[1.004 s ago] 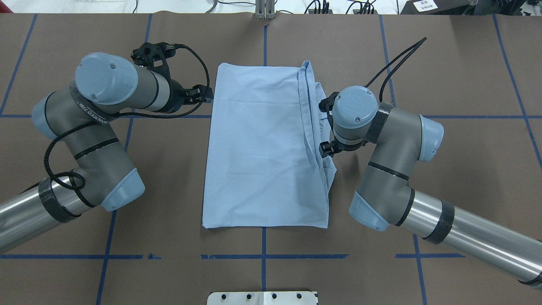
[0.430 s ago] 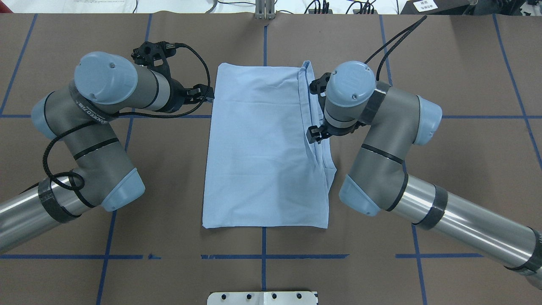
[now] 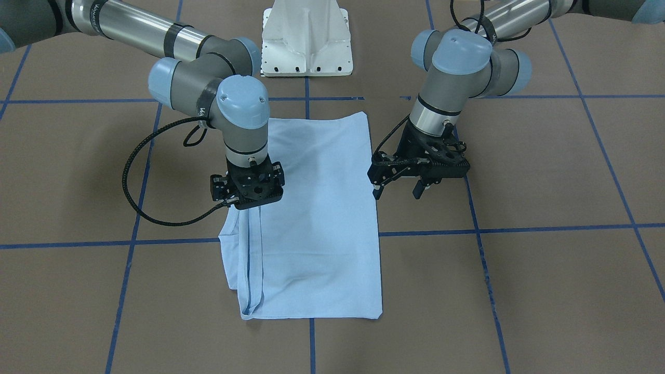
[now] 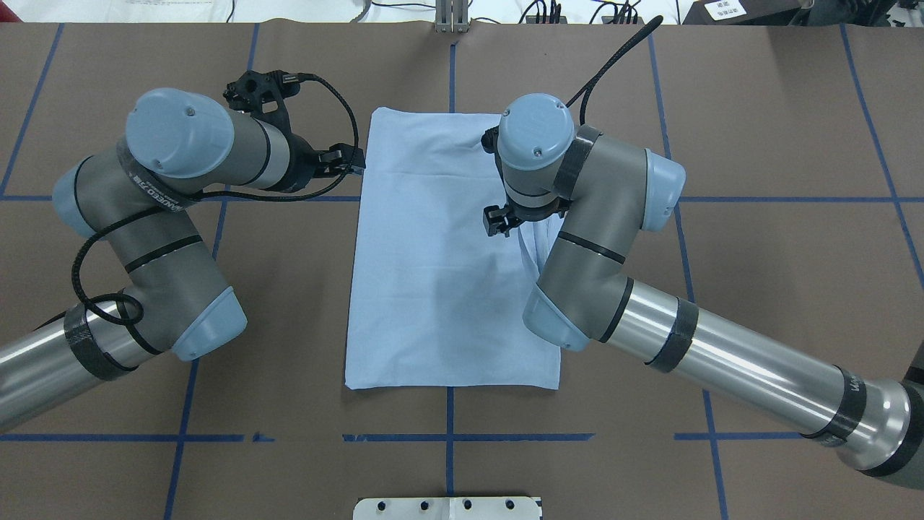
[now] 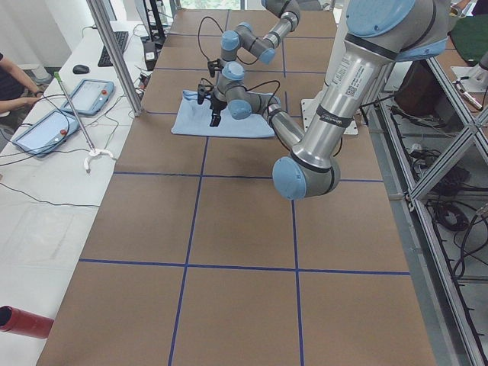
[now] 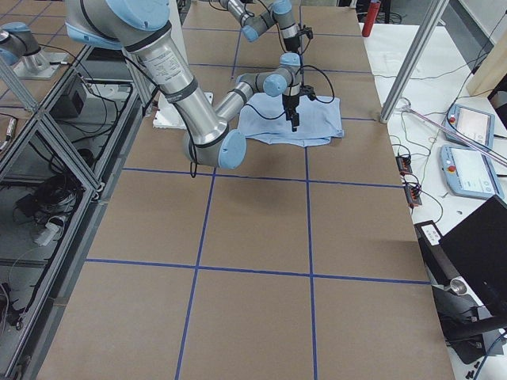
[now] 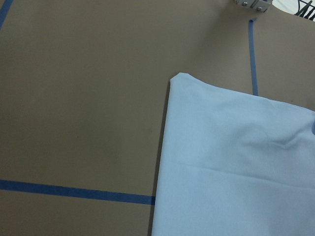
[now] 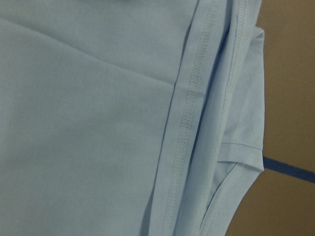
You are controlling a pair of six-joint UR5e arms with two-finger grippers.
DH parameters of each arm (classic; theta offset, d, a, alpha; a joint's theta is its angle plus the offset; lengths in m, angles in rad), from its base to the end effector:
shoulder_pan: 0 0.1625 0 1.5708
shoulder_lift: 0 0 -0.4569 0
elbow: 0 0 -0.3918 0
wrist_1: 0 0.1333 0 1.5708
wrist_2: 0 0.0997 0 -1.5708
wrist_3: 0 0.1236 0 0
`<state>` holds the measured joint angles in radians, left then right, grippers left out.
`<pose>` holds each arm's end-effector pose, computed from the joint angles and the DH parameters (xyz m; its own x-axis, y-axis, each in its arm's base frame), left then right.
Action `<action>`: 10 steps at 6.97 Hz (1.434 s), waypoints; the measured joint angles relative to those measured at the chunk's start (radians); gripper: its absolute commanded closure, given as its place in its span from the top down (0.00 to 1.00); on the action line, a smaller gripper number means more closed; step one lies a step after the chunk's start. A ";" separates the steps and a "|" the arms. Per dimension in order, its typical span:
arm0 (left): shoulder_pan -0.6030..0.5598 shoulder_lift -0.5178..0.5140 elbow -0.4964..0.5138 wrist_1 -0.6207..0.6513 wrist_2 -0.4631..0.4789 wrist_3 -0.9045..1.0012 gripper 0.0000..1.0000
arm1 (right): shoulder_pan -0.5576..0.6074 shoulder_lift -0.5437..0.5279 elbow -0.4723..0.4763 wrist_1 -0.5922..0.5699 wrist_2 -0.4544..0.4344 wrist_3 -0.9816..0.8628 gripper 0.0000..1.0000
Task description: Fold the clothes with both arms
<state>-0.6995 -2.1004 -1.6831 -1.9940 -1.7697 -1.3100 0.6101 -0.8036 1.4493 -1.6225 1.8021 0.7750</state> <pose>0.4647 -0.5333 0.2937 0.4868 -0.0792 -0.8699 0.3864 0.9127 0.1331 -0.5792 -0.5329 0.2995 0.7986 -0.2902 0.5273 0.1686 0.9489 0.2669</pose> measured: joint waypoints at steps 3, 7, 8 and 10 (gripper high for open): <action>0.000 0.000 0.000 -0.003 -0.002 -0.001 1.00 | -0.003 -0.001 -0.061 0.001 -0.030 -0.045 1.00; 0.000 -0.001 0.000 -0.003 -0.002 -0.001 1.00 | -0.007 -0.008 -0.066 0.002 -0.030 -0.048 1.00; 0.000 -0.001 0.000 -0.003 -0.002 -0.002 1.00 | -0.007 -0.010 -0.066 0.003 -0.029 -0.048 1.00; 0.000 -0.001 0.000 -0.003 -0.002 -0.001 1.00 | -0.005 -0.006 -0.066 0.004 -0.028 -0.046 1.00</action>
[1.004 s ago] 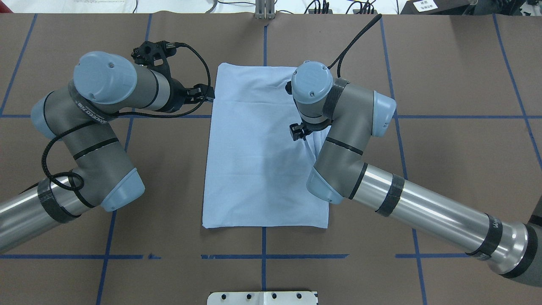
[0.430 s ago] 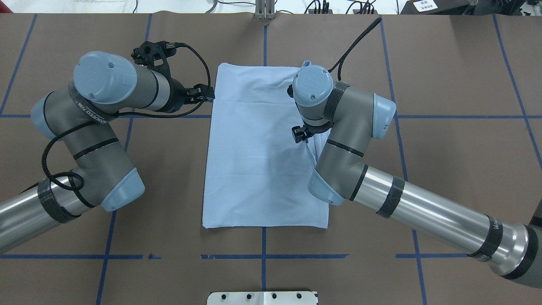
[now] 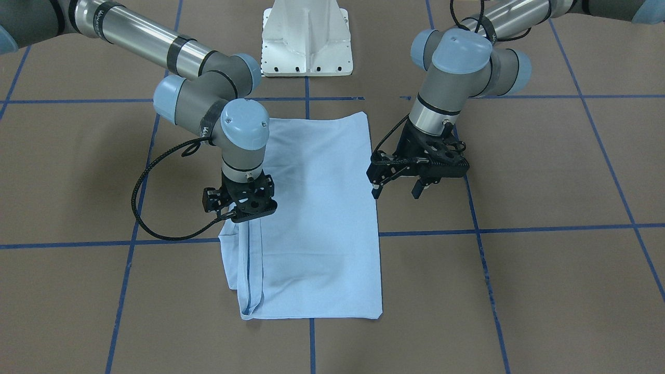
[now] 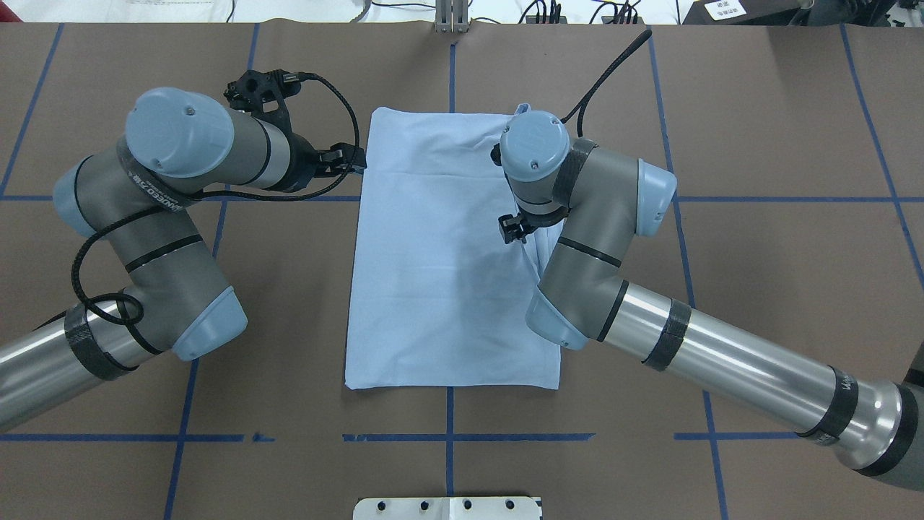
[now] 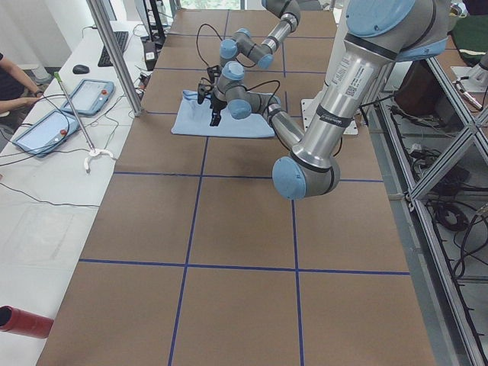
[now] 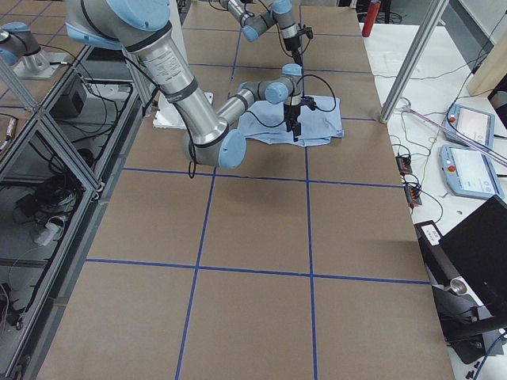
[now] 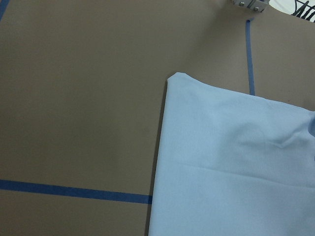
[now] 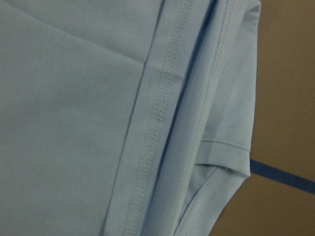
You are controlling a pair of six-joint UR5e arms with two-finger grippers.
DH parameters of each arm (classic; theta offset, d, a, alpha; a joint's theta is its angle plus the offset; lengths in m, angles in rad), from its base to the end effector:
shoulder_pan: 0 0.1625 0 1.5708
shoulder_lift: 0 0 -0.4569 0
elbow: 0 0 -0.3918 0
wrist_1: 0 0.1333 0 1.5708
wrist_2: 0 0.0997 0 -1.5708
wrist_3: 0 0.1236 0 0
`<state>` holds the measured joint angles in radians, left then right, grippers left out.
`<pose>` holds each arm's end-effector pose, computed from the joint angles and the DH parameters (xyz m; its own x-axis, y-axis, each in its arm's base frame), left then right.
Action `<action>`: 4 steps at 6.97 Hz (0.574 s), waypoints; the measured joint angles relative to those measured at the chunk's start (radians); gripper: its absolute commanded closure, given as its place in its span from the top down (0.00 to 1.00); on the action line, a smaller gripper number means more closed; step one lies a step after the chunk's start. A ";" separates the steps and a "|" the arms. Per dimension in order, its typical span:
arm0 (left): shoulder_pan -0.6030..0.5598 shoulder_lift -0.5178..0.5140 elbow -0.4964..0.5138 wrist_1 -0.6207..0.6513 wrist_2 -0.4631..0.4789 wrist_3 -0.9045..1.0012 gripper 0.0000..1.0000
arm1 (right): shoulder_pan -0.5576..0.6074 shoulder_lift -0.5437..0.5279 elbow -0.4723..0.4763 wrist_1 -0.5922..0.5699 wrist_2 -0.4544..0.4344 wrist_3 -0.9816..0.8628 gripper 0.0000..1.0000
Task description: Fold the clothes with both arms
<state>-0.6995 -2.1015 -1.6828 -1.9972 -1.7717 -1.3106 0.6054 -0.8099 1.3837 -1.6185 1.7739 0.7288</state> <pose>0.4649 -0.5332 0.2926 0.4835 -0.0773 -0.8719 0.3856 0.9130 0.1328 -0.5888 -0.5393 0.3353 0.8272 -0.3160 0.4645 0.2147 0.9419 0.2584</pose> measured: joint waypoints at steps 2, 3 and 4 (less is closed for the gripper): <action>0.000 0.000 0.001 0.000 0.000 0.000 1.00 | 0.000 0.008 0.000 0.001 0.001 0.006 1.00; 0.001 0.001 0.001 0.000 0.000 0.001 1.00 | -0.002 0.010 0.000 0.002 0.001 0.009 1.00; 0.000 0.001 0.002 -0.001 0.000 0.000 1.00 | -0.005 0.010 0.000 0.002 0.001 0.011 1.00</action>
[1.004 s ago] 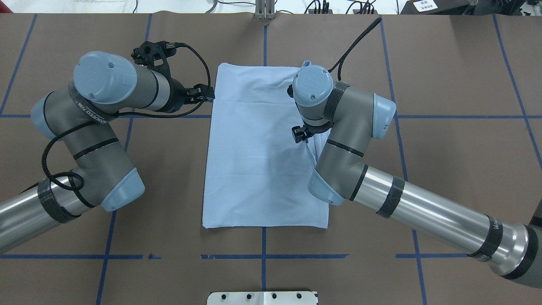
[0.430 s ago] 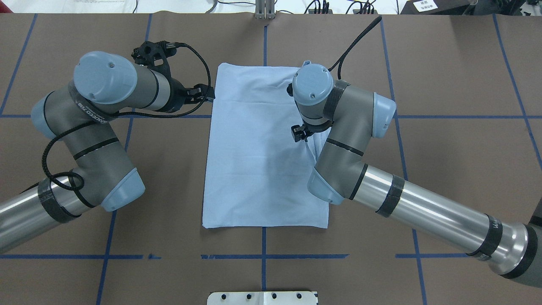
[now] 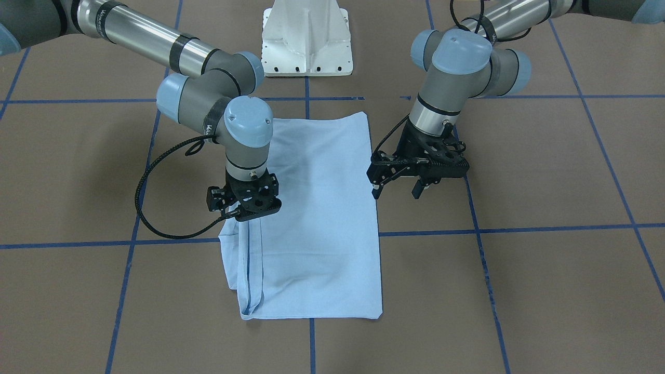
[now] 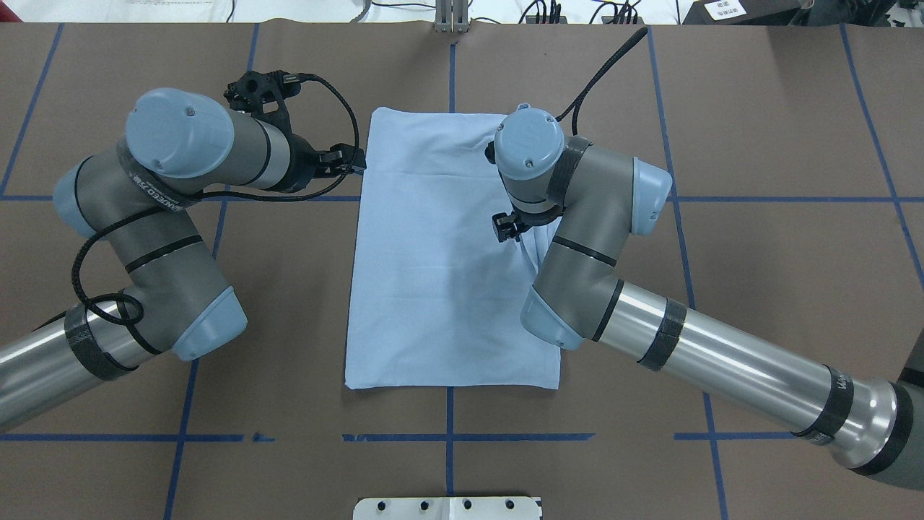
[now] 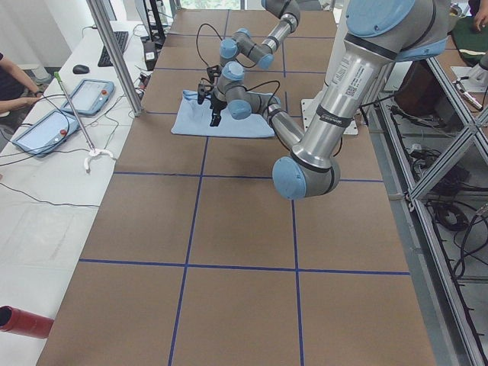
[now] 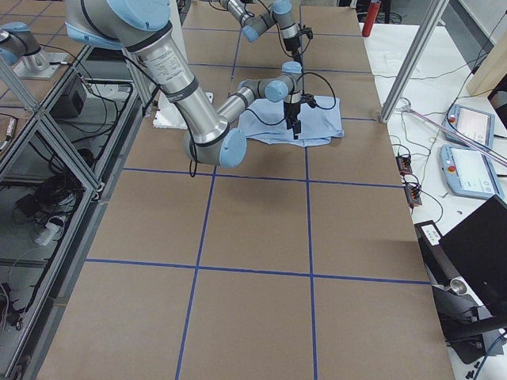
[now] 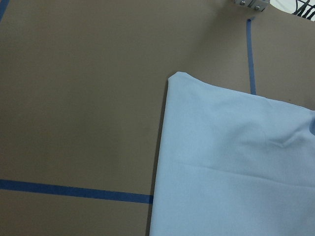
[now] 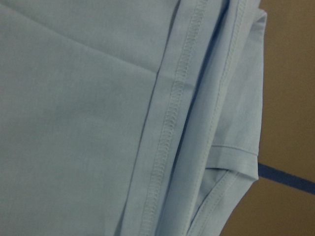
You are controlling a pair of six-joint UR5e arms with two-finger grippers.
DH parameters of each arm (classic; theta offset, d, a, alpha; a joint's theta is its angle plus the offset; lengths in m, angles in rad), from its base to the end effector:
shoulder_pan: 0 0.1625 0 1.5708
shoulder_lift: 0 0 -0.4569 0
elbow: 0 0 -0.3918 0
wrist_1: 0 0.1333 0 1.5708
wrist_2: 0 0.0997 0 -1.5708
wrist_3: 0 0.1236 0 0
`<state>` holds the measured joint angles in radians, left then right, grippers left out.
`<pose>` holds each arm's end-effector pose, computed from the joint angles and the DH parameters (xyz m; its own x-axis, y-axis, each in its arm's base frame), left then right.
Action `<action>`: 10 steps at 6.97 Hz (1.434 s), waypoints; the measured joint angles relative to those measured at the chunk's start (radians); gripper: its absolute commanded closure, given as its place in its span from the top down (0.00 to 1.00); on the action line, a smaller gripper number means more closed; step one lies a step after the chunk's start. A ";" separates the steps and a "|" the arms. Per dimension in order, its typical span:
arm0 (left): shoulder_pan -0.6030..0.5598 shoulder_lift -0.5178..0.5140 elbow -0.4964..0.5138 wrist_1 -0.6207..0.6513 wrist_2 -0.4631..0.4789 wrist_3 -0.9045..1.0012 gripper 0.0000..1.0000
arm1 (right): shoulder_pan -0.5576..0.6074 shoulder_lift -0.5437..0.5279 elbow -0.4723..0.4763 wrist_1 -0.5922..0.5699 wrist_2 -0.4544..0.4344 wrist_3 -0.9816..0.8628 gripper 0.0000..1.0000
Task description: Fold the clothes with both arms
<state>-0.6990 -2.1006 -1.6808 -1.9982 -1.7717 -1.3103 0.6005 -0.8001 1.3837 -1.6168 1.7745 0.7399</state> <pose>0.4655 -0.5332 0.2940 0.4849 -0.0779 -0.8711 0.3848 0.9134 0.1325 -0.5930 -0.5374 0.3273 0.8234 -0.3127 0.4736 0.2079 0.9427 0.2610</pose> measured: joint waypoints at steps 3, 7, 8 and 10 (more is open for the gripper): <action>0.000 -0.001 0.001 -0.001 0.000 -0.003 1.00 | -0.006 -0.009 0.000 0.000 -0.001 0.001 1.00; 0.001 -0.003 -0.001 -0.001 0.000 -0.008 1.00 | 0.002 -0.020 0.000 0.003 0.002 -0.007 1.00; 0.001 -0.005 -0.001 -0.001 0.000 -0.008 1.00 | 0.011 -0.024 0.001 0.003 0.004 -0.011 1.00; 0.001 -0.007 -0.001 -0.001 0.000 -0.010 1.00 | 0.031 -0.038 0.003 0.003 0.006 -0.025 1.00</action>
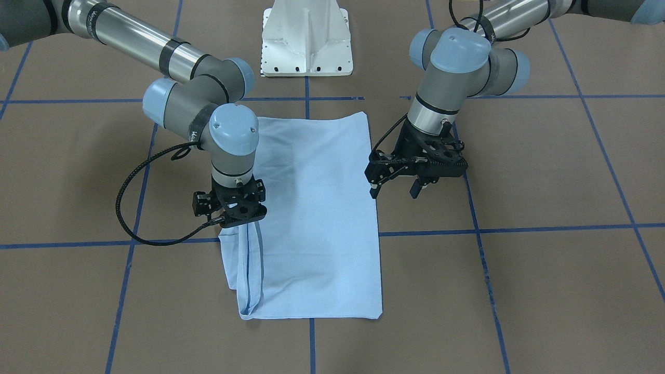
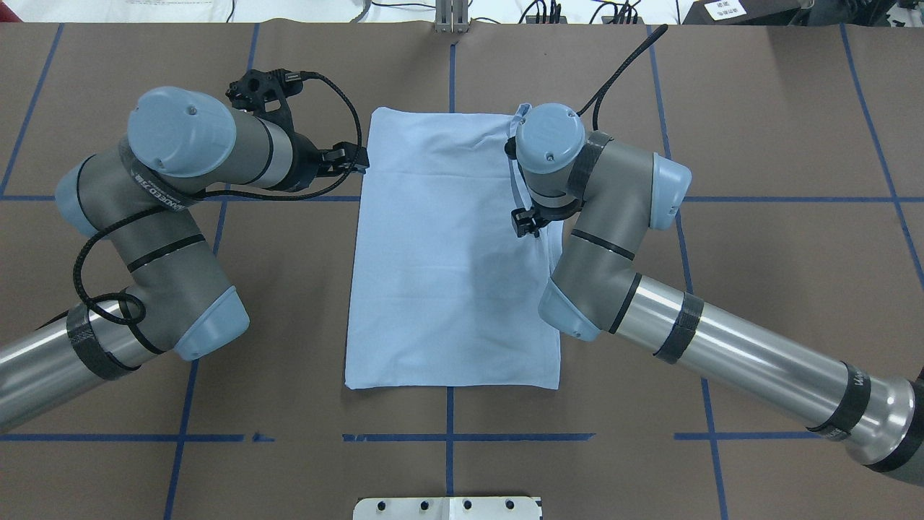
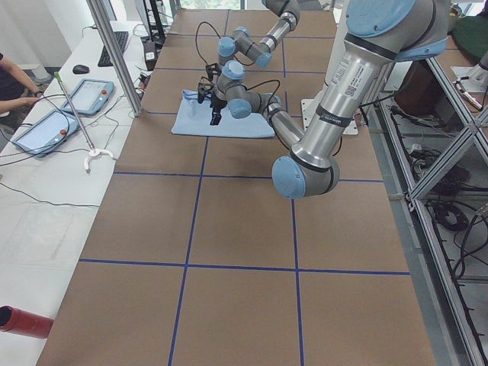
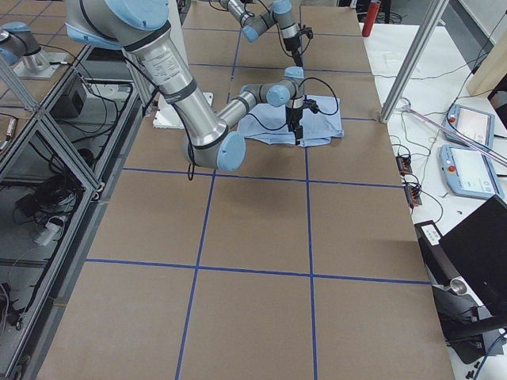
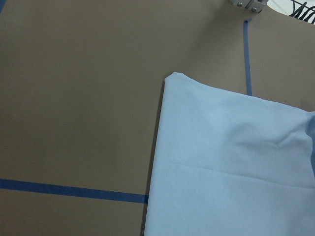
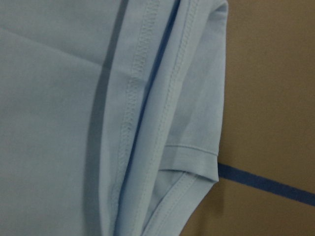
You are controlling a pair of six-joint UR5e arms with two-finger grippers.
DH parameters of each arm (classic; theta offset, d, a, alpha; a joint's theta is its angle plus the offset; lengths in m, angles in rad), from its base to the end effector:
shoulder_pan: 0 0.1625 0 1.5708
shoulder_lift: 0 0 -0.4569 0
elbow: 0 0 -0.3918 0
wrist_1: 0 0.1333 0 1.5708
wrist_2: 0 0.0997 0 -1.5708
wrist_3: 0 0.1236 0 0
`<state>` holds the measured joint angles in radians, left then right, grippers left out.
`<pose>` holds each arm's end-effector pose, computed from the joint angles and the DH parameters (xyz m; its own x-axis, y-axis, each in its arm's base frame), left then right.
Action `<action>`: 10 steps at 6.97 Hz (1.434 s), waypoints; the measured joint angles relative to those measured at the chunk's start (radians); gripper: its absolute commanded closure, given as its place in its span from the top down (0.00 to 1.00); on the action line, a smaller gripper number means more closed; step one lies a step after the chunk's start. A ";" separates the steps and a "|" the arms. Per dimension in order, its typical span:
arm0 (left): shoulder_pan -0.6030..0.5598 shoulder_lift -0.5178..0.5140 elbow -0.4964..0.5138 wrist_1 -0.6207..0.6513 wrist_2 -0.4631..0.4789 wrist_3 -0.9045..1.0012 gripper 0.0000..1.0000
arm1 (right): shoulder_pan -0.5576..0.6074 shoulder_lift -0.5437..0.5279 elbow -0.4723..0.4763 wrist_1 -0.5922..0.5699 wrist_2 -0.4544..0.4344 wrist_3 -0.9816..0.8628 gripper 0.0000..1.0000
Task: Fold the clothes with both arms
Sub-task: 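Move the left gripper to the shirt's near corner while the right gripper lowers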
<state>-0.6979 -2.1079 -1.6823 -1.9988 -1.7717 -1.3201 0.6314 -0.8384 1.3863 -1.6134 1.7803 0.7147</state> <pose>0.4665 -0.5330 0.2881 0.4749 -0.0810 -0.8763 0.3894 0.9123 0.1267 -0.5707 -0.5506 0.3557 0.8376 -0.3027 0.4547 0.2083 0.9465 0.2463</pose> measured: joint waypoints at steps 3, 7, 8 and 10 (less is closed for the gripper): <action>0.000 -0.007 -0.001 0.001 0.000 -0.001 1.00 | 0.027 -0.028 0.007 0.000 0.017 -0.014 1.00; 0.000 -0.010 -0.007 0.005 -0.104 0.001 1.00 | 0.067 -0.038 0.125 -0.001 0.112 0.005 1.00; 0.002 0.002 -0.009 0.009 -0.194 -0.027 1.00 | 0.068 -0.071 0.214 -0.001 0.137 0.042 1.00; 0.066 0.071 -0.071 0.009 -0.240 -0.207 1.00 | 0.064 -0.146 0.391 -0.001 0.199 0.154 1.00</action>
<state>-0.6319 -2.0367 -1.7528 -1.9897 -2.0119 -1.5274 0.6949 -0.9844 1.7777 -1.6139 1.9795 0.8683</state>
